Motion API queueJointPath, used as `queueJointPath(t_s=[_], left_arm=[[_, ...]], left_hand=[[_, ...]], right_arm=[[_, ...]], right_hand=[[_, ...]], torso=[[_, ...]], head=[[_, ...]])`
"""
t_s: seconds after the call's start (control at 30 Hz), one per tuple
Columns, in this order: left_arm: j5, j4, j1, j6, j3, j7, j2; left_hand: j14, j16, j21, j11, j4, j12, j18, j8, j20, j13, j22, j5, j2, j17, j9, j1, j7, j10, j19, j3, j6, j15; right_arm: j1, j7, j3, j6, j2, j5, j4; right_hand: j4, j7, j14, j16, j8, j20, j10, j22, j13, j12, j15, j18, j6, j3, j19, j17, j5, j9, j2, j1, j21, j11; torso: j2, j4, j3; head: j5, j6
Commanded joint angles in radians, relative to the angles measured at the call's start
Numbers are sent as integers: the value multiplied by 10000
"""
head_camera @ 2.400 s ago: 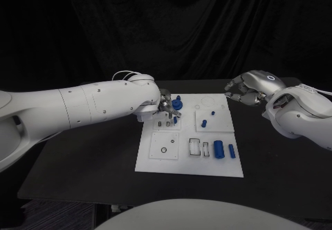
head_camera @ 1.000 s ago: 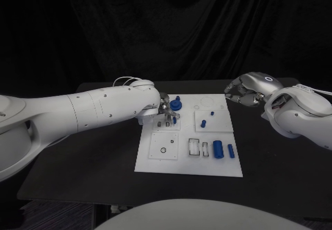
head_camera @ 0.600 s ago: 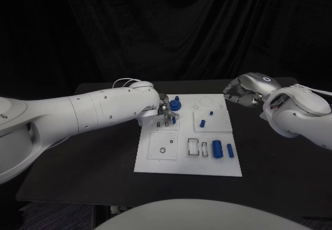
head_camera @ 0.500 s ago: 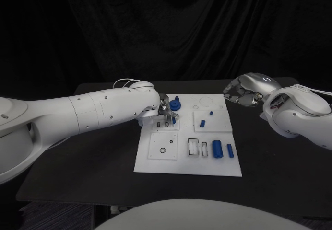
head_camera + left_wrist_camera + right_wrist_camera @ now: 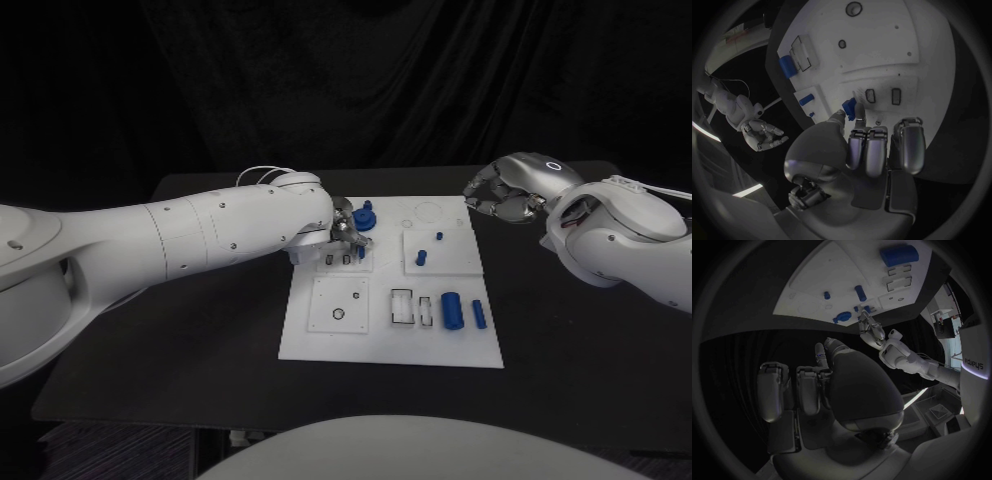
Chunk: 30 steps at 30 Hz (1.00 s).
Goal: Assemble the parts on the task board
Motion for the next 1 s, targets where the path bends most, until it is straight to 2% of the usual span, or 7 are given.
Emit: queueJointPath(t_s=[0.03,0.17,0.37,0.5,0.8,1.0], left_arm=[[21,0,-25,34,12,194,36],[21,-5,-33,75,12,209,40],[21,26,-48,155,12,238,31],[21,50,-52,206,12,252,27],[21,88,-57,247,12,267,-2],[21,144,-57,209,12,240,-60]], left_hand=[[1038,26,-47,-21,-29,26,-82,-134,-8,2630,7,222,-63,2631,66,-25,-6,1058,-57,137,76,-34],[1038,26,-58,-26,-76,26,-81,-228,-9,2630,7,365,-83,2631,122,-9,-10,1058,-58,224,103,-36],[1038,26,-84,-51,-337,26,-77,-480,-27,2630,16,862,-144,2631,280,182,-43,1058,-55,638,155,-58],[1038,26,-110,-65,-524,26,-74,-688,-41,2630,19,1198,-276,2631,421,209,-50,1058,-55,1080,213,-68],[1038,26,-150,-63,-756,26,-75,-1057,-40,2630,56,1423,-606,2631,777,-111,-45,1058,-42,2062,355,-69],[1038,26,-161,-60,-841,26,-77,-1176,-38,2630,78,1440,-726,2631,930,-275,-43,1058,-32,2432,405,-67]], right_arm=[[-28,-140,6,100,5,-16,-8],[-31,-154,6,123,10,-16,-14],[-34,-182,6,157,11,-16,-20],[-34,-197,6,175,12,-16,-23],[-35,-218,6,211,35,-16,-43],[-35,-238,6,238,29,-16,-42]], right_hand=[[-19,7,976,-36,-19,69,834,2334,2402,-60,63,-11,88,60,651,2348,65,-11,28,99,-35,90],[-21,8,972,-49,-21,70,816,2329,2383,-74,64,-8,88,64,644,2336,70,-13,27,101,-50,91],[-24,9,970,-57,-24,71,795,2329,2361,-89,65,-8,87,68,644,2328,76,-14,26,103,-50,93],[-24,9,970,-57,-24,71,795,2329,2361,-89,65,-8,87,68,644,2328,76,-14,26,103,-50,93],[-28,11,967,-68,-28,73,777,2324,2343,-102,67,-3,86,73,636,2318,83,-17,23,106,-65,95],[-28,11,967,-68,-28,73,777,2324,2343,-102,67,-3,86,73,636,2318,83,-17,23,106,-65,95]], torso=[[-6,20,-6],[2,20,-8],[5,18,-8],[-6,16,-6],[-9,7,-2],[-9,11,-4]], head=[[-15,1],[2,1],[-7,1],[3,1],[1,1],[49,1]])
